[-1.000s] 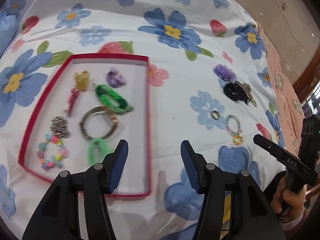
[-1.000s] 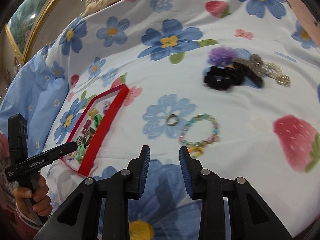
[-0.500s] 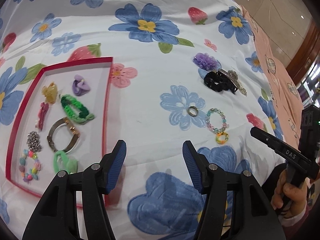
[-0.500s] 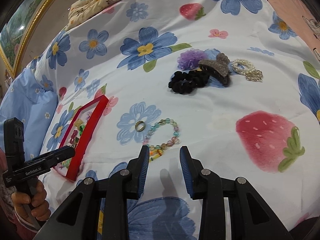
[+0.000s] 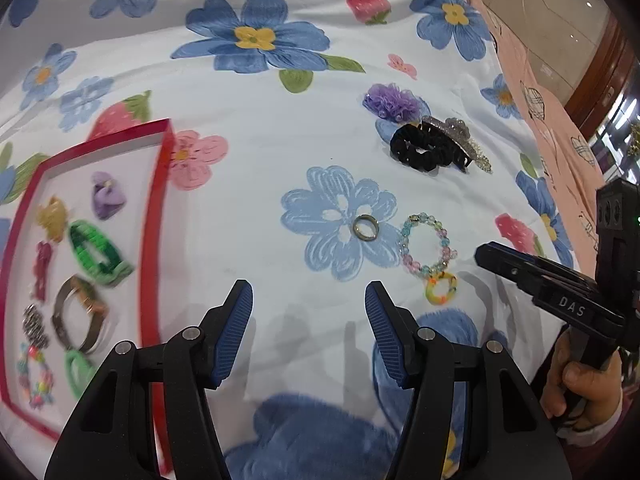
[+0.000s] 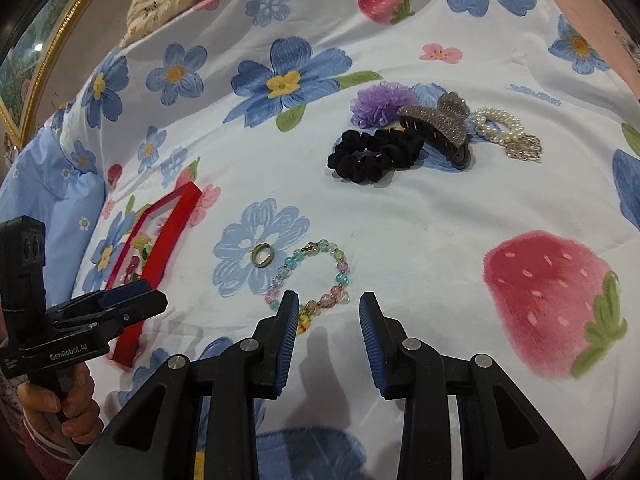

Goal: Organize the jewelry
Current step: 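Move both tools back toward the gold ring and the glass-bead bracelet, then grasp the gold ring with left tool while right tool grasps glass-bead bracelet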

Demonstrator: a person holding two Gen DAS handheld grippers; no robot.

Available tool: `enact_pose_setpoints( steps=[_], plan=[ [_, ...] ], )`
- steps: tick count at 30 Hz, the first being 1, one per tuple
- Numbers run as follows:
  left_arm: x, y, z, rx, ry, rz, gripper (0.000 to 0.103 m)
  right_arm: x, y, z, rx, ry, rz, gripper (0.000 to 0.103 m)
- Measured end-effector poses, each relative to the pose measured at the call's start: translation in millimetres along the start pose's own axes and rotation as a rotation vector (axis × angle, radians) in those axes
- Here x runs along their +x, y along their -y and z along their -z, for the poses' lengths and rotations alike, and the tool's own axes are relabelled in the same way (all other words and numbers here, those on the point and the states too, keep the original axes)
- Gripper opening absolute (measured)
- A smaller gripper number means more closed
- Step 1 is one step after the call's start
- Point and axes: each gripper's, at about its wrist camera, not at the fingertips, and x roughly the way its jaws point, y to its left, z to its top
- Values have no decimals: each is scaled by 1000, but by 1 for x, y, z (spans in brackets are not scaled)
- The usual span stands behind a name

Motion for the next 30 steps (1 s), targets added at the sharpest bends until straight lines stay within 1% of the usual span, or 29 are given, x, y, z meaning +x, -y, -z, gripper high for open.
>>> enact_pose_setpoints(
  steps=[7,12,15,17,19,21,24,26,27,30],
  plan=[
    [37,14,-17,39,-43,30,58,28,2,-9,-6,-43,27,34],
    [57,24,-25,70,-69,42,58,42,-3,-12,-48,-59,66,30],
    [65,30,-28,82,-78,65,58,46,-6,-13,-85,-58,106,19],
    [69,34,-30,95,-74,64,58,46,-6,-12,-100,-56,138,8],
    [74,37,-32,102,-75,62,57,43,-2,-13,-78,-54,123,8],
    [77,39,-33,113,-73,63,53,38,2,-14,-62,-43,123,8],
    [80,41,-34,130,-71,57,38,30,5,-15,-40,-24,106,7],
    [82,40,-35,128,-69,57,24,22,5,-18,-32,-6,94,7],
    [82,39,-36,126,-69,57,21,19,5,-19,-30,0,87,7],
    [81,38,-37,120,-65,67,21,12,1,-22,-30,21,72,7]
  ],
)
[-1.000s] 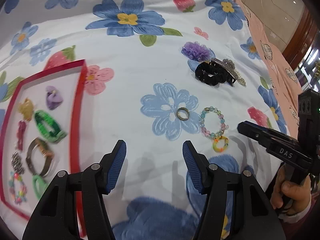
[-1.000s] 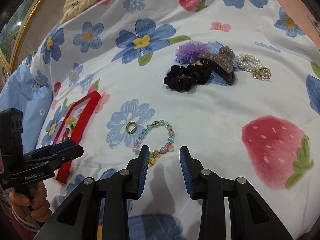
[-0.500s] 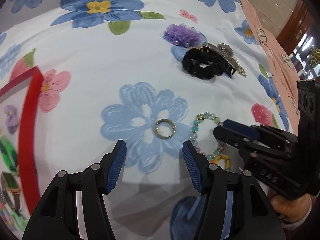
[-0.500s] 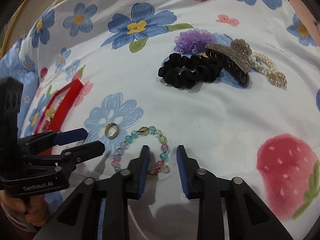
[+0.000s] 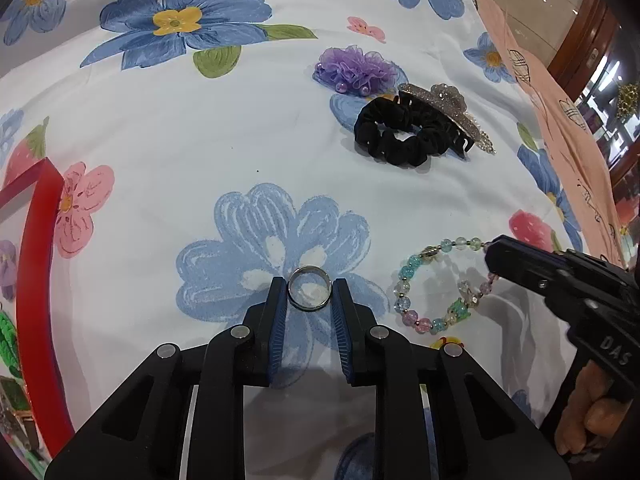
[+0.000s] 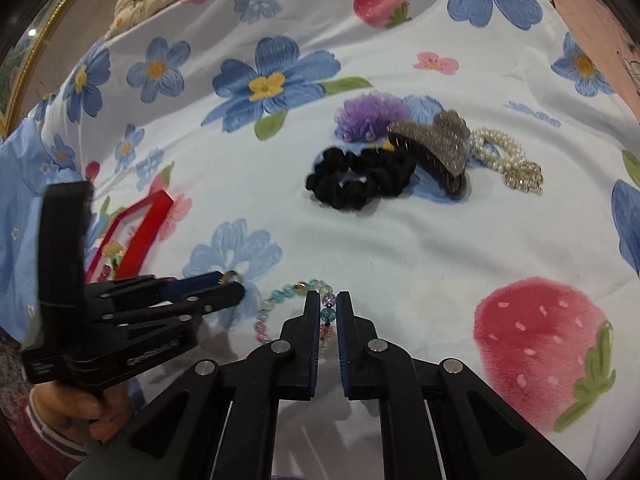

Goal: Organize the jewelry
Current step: 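Grasp the gold ring with left tool while right tool grasps glass-bead bracelet, then carry the ring and bead bracelet into the tray and open both tools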

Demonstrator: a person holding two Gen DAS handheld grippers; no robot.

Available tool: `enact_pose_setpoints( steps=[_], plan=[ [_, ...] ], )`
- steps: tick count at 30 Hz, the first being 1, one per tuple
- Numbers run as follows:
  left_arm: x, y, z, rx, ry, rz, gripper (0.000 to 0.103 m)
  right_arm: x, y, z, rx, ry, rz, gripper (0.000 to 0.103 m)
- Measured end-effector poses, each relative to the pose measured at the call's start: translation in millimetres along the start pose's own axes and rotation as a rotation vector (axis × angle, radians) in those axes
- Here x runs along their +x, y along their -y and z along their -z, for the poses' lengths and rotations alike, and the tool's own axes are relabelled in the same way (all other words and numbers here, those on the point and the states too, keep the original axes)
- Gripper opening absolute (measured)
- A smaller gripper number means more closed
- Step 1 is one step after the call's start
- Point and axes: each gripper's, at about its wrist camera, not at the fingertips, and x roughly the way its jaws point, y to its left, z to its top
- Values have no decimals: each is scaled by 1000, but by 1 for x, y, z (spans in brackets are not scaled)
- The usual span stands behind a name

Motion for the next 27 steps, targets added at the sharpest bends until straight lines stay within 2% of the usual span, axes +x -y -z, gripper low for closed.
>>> enact_pose_setpoints(
  steps=[7,13,27],
  plan=[
    [-26,0,9,-12,43,13,21,-17,-11,-5,-5,33,-45,7],
    [-61,-16,24,-76,88,19,21,-29,-30,-8,-31,58,-86,7],
    [-136,-62,68,-184,185,-47,21,-42,-94,-7,-131,84,-185,7]
  ],
)
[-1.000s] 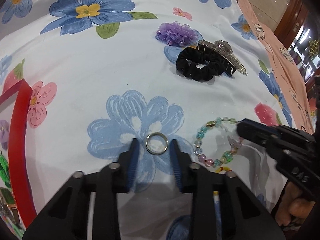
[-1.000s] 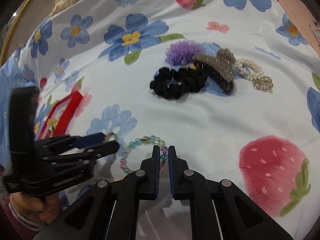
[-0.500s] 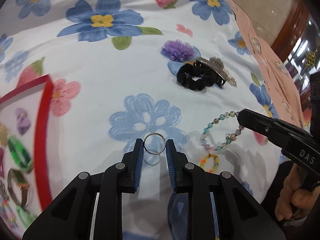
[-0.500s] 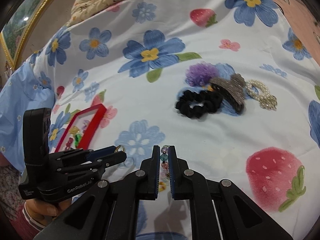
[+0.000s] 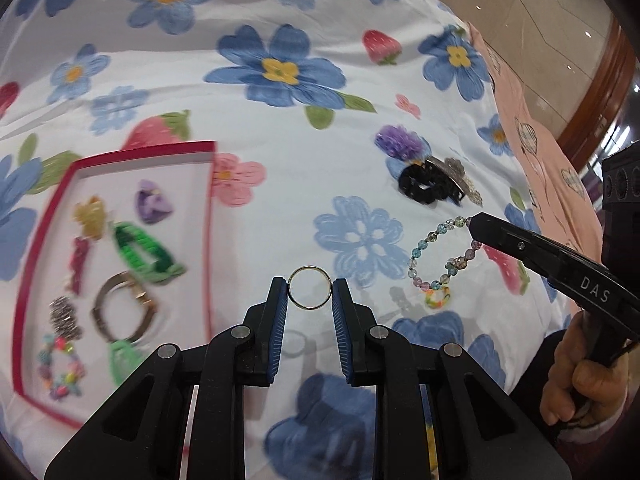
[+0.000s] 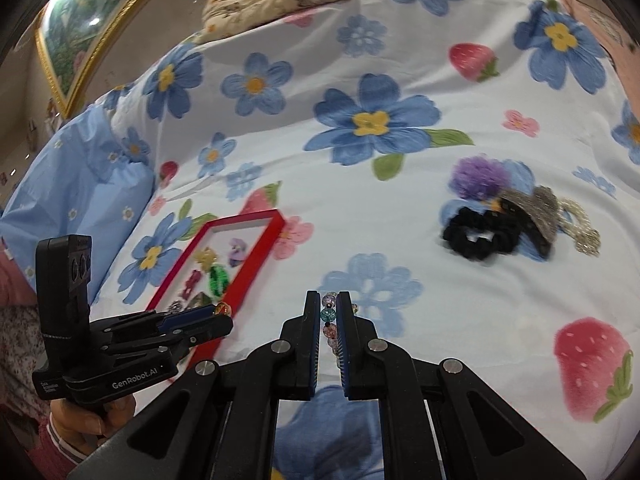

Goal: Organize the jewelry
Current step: 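Carry the ring and bead bracelet into the tray and open both tools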

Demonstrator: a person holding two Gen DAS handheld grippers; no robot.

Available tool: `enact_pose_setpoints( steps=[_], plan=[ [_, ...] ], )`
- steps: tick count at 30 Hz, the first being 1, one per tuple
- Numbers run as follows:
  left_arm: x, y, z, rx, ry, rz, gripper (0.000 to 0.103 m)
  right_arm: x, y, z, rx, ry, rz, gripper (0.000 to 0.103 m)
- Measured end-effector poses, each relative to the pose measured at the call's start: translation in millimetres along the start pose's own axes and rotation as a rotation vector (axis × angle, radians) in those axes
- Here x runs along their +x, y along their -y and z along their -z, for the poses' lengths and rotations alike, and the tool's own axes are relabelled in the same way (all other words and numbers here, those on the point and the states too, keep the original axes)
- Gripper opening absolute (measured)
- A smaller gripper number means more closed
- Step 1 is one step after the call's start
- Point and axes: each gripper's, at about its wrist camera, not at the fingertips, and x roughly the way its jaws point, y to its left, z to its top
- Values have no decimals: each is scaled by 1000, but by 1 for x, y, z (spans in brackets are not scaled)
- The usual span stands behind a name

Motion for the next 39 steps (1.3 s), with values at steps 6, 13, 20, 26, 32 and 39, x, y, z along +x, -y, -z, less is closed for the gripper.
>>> enact_pose_setpoints(
  steps=[6,13,20,26,32,39],
  plan=[
    [-21,-21,11,-35,20,-34,21,7,-27,1,-29,-15,-48,7],
    [-46,-51,25,-82,43,-79,21,17,-58,3,-74,-38,-100,7],
    [-71,-91,35,-146,76,-144,21,28,-93,1,-122,-50,-145,7],
    [-86,-122,44,-201,91,-185,21,38,-124,0,-164,-61,-190,7],
    [-91,-140,52,-232,93,-206,21,48,-150,2,-198,-77,-234,7],
    [-91,-153,62,-256,81,-226,21,64,-174,11,-229,-111,-271,7]
  ],
)
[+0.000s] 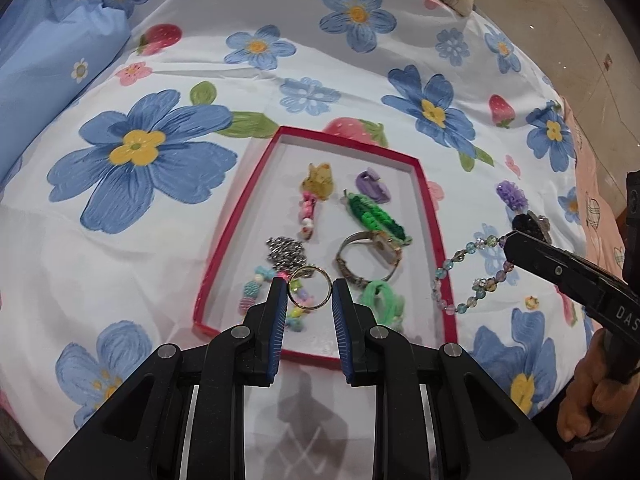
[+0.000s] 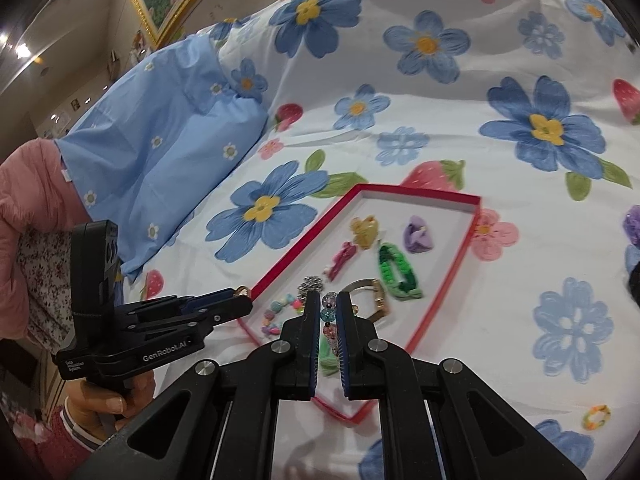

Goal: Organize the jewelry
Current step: 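Carry the ring and bead bracelet into the tray and open both tools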

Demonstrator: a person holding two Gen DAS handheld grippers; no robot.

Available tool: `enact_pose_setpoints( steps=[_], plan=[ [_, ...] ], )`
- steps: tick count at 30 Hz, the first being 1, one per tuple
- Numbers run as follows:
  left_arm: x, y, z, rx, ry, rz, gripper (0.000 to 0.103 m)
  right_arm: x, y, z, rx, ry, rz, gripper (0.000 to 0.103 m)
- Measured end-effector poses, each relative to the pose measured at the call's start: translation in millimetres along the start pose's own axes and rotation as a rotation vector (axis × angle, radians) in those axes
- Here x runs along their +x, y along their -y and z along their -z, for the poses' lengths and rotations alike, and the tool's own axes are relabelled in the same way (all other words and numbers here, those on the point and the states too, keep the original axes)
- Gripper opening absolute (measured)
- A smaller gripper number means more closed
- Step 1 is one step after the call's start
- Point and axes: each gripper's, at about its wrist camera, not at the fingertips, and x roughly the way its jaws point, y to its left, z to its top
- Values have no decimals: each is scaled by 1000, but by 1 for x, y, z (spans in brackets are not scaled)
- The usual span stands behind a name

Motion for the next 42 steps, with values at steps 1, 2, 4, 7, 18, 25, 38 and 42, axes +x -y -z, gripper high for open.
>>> enact_pose_setpoints(
  steps=[1,2,4,7,18,25,38,42],
  plan=[
    [2,-1,1,-1,-6,0,21,3,-2,1,-1,-5,-6,7],
    [3,-2,2,1,-11,-1,21,8,-4,1,-1,-11,-12,8],
    [7,-2,3,7,-18,-4,21,14,-7,3,0,-23,-23,7],
    [14,-2,4,18,-32,-13,21,25,-9,6,2,-40,-30,7],
    [42,-6,7,20,-89,-11,21,56,21,24,62,-122,14,8],
    [62,-7,8,32,-143,-20,21,69,30,29,66,-158,29,8],
    [78,1,3,71,-184,4,21,83,39,32,80,-200,34,8],
    [84,3,2,76,-198,-3,21,84,39,32,78,-201,31,8]
  ],
)
